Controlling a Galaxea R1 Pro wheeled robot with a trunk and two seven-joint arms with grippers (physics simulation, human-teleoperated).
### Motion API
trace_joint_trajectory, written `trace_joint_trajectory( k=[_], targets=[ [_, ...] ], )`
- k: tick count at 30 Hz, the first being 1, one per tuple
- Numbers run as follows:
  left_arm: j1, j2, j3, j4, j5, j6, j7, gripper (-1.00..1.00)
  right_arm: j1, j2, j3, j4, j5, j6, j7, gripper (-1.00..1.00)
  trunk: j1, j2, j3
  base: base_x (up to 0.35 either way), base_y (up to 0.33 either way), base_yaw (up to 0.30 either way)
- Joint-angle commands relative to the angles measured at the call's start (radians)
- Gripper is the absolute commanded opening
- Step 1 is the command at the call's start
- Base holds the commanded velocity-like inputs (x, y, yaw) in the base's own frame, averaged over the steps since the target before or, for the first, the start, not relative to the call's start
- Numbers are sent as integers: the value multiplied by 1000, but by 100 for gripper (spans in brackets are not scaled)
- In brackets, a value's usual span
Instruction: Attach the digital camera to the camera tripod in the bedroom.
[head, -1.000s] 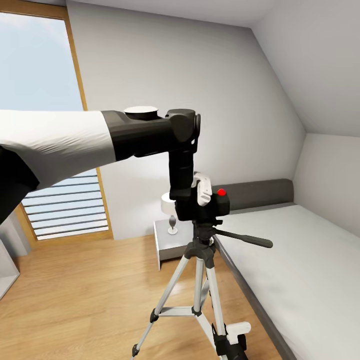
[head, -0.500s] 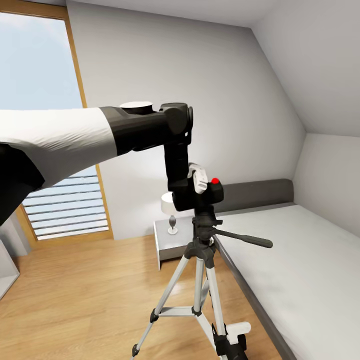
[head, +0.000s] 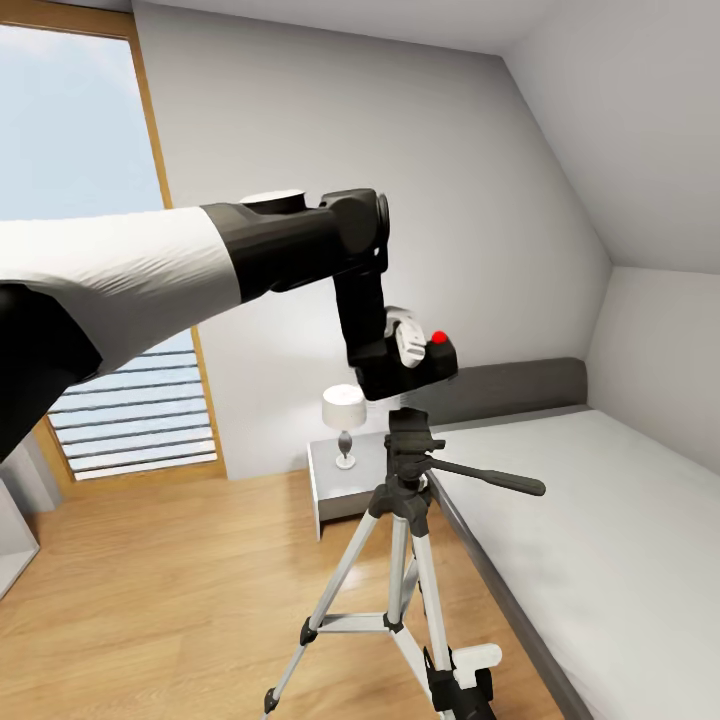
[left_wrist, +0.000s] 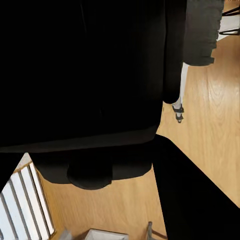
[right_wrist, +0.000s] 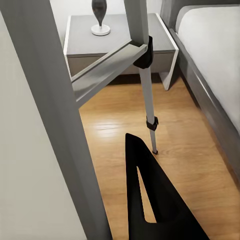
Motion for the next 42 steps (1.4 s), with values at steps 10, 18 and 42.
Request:
trace_joint_trajectory(
  k=[10,18,42],
  targets=[
    [0,-8,-2,0,4,7,10,-100,0,0,-12,20,-2,9,-6,-100,1,0,-1,0,0,0],
    [1,-10,-3,-3,3,7,10,-100,0,0,-11,20,-2,9,-6,-100,1,0,-1,0,0,0],
    [6,-10,-15,-93,6,19,60,-100,0,0,-11,20,-2,8,-6,-100,1,0,-1,0,0,0]
  ],
)
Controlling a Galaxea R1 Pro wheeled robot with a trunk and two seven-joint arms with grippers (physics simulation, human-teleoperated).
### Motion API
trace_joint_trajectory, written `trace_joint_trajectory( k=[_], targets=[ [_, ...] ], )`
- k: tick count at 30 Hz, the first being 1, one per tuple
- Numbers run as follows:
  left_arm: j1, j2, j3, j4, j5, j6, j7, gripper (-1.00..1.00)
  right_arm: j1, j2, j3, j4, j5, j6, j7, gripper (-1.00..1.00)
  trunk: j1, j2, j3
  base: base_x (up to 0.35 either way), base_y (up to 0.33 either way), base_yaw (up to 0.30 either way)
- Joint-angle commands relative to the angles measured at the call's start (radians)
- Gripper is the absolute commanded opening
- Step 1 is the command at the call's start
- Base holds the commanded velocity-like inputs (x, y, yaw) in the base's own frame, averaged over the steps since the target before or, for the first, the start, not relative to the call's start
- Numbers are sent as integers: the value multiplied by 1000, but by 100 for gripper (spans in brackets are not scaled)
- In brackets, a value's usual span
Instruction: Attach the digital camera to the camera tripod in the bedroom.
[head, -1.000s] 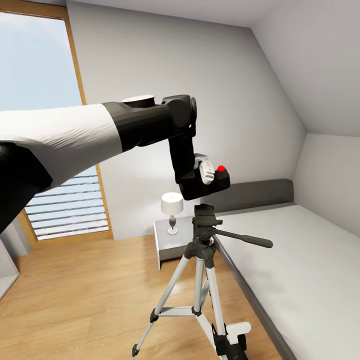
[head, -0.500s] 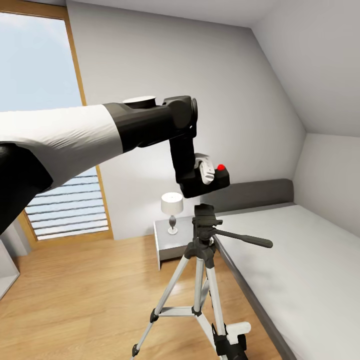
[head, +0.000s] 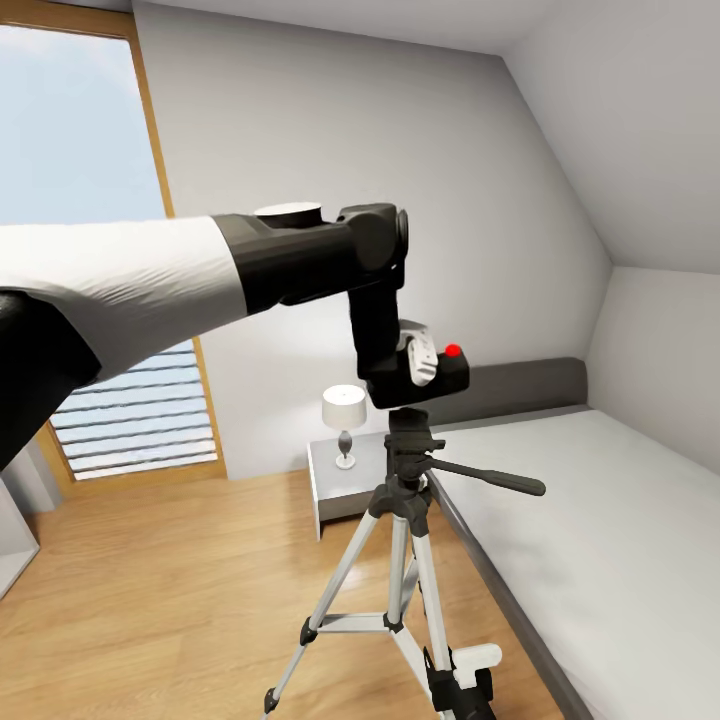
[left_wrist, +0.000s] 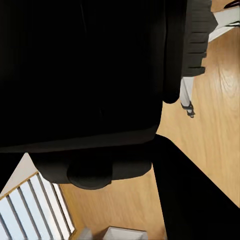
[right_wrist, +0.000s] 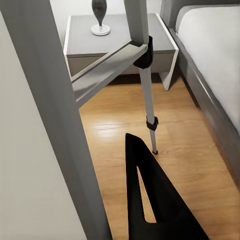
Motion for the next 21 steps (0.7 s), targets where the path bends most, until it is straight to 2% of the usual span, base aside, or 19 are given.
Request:
trace_joint_trajectory(
  k=[1,10,21],
  targets=[
    [-1,0,-8,0,3,6,-2,-100,0,0,-11,20,-2,8,-6,-100,1,0,-1,0,0,0],
    [-1,1,-80,-3,3,9,-7,-100,0,0,-12,20,-2,8,-6,-100,1,0,-1,0,0,0],
    [-1,1,-90,-4,5,9,-8,-100,0,0,-12,20,-2,8,-6,-100,1,0,-1,0,0,0]
  ],
)
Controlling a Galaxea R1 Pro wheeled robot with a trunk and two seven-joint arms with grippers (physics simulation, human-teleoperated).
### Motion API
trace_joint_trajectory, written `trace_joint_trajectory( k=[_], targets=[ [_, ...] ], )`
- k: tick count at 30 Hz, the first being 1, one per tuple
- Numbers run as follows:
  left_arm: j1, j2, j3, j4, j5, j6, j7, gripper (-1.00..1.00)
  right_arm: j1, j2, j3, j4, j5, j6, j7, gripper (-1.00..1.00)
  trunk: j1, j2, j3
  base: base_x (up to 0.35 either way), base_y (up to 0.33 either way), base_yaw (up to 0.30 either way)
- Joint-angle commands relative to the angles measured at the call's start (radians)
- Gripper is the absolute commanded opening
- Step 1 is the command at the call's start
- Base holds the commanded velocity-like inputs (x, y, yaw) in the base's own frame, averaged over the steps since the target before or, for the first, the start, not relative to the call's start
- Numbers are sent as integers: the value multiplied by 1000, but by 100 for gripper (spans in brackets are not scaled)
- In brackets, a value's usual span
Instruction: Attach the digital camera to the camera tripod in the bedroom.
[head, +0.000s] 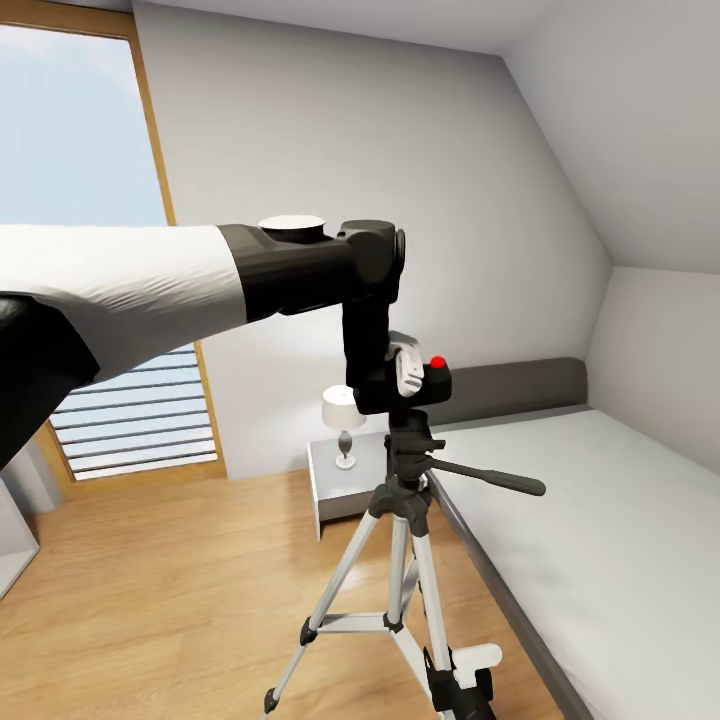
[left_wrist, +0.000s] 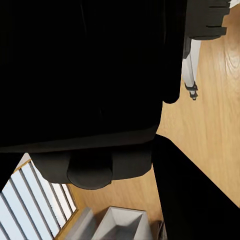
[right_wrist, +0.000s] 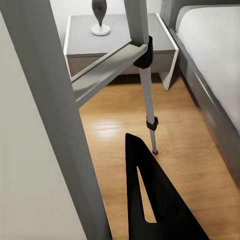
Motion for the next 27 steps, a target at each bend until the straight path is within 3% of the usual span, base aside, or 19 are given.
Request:
trace_joint_trajectory(
  k=[1,27],
  targets=[
    [-1,0,-3,0,3,5,-1,-100,0,0,-12,20,-2,8,-6,-100,1,0,-1,0,0,0],
    [-1,-1,-7,-58,3,7,-1,-100,0,0,-12,20,-2,8,-8,-100,1,0,-1,0,0,0]
  ],
)
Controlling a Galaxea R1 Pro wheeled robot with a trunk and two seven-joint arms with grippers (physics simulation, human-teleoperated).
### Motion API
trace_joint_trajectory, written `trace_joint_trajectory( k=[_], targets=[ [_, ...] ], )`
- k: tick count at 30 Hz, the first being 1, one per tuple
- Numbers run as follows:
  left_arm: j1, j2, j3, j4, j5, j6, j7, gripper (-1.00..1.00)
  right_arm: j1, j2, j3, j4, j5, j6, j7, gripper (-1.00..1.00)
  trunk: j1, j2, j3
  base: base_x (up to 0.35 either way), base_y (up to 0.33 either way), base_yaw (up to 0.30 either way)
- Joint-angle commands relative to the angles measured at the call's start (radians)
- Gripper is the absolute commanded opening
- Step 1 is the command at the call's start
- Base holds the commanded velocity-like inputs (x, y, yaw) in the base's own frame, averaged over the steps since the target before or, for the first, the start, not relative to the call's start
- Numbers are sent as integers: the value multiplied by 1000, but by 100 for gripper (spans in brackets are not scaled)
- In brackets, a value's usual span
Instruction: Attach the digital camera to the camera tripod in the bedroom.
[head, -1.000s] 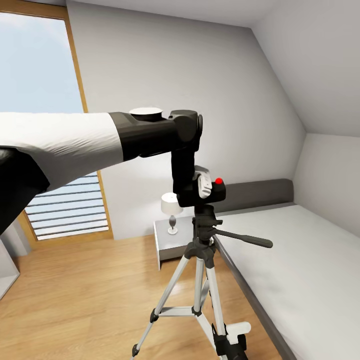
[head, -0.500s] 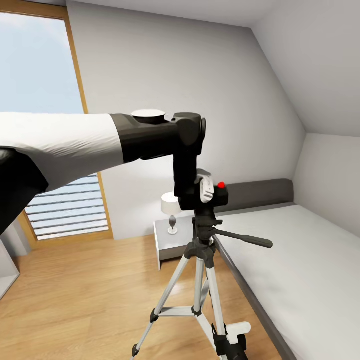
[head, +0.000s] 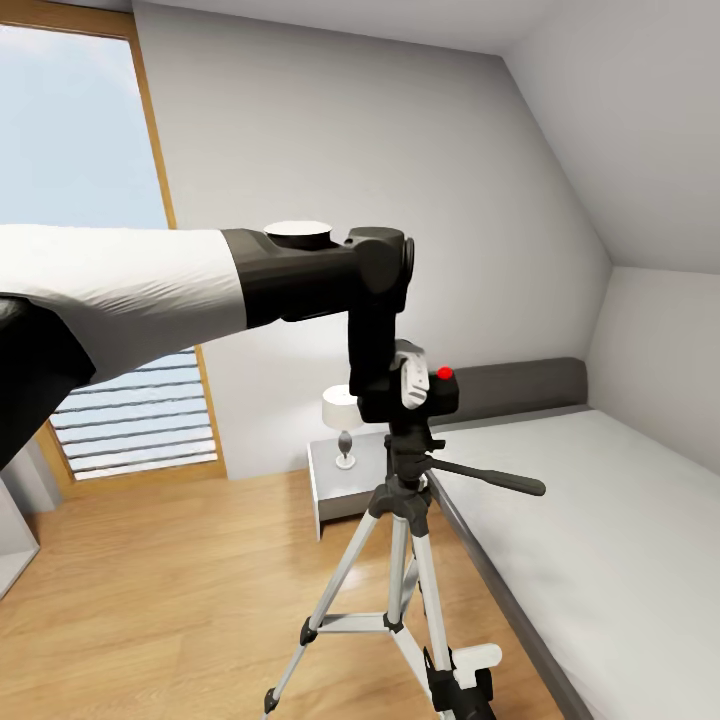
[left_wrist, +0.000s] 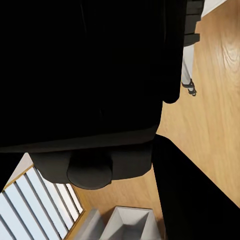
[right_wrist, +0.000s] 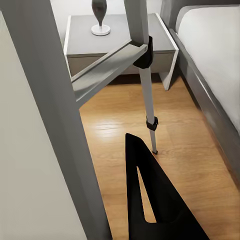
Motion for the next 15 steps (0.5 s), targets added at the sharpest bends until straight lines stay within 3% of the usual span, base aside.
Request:
trace_joint_trajectory(
  k=[1,15],
  targets=[
    [-1,-1,-3,0,3,5,-1,-100,0,0,-9,20,-6,8,-7,-100,1,0,-1,0,0,0],
    [-1,0,-3,0,3,5,-1,-100,0,-2,-9,20,-6,8,-4,-100,1,0,-1,0,0,0]
  ],
)
